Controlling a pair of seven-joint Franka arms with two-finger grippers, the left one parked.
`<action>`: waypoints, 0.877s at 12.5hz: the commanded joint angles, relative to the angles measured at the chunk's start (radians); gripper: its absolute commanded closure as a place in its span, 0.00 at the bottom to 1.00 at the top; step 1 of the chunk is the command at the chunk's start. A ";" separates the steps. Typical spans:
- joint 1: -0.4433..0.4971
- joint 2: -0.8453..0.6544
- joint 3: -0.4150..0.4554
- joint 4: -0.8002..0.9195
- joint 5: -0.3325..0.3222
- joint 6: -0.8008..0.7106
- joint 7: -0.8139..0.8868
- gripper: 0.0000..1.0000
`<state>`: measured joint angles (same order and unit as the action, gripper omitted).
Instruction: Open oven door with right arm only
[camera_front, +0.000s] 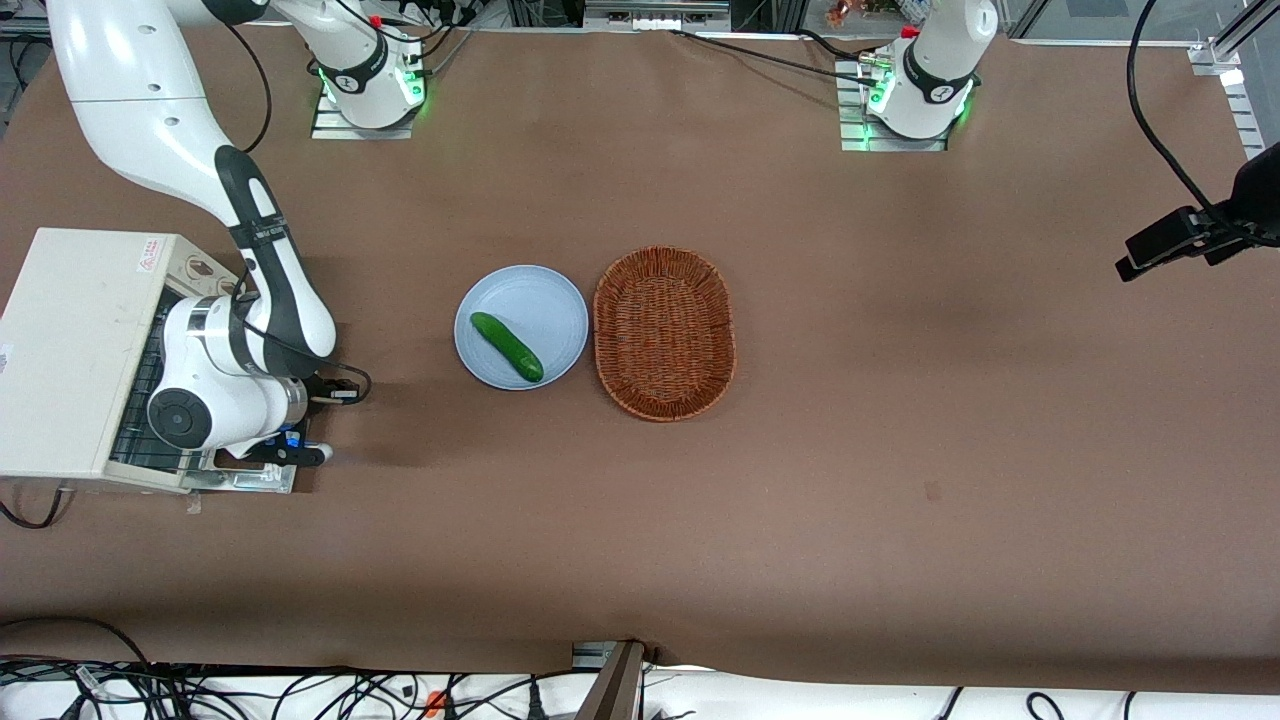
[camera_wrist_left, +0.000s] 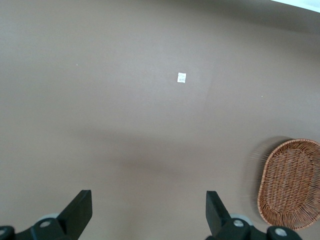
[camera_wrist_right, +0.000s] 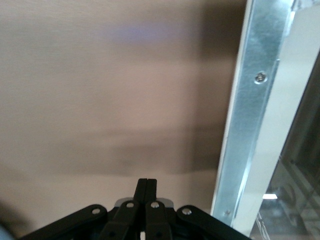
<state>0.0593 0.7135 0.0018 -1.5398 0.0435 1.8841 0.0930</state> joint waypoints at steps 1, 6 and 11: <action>-0.009 -0.043 0.001 0.062 0.029 -0.085 -0.097 0.93; -0.016 -0.213 -0.011 0.061 0.015 -0.154 -0.243 0.35; -0.018 -0.388 -0.060 0.063 0.021 -0.330 -0.243 0.00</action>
<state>0.0422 0.3985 -0.0424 -1.4588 0.0497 1.6080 -0.1331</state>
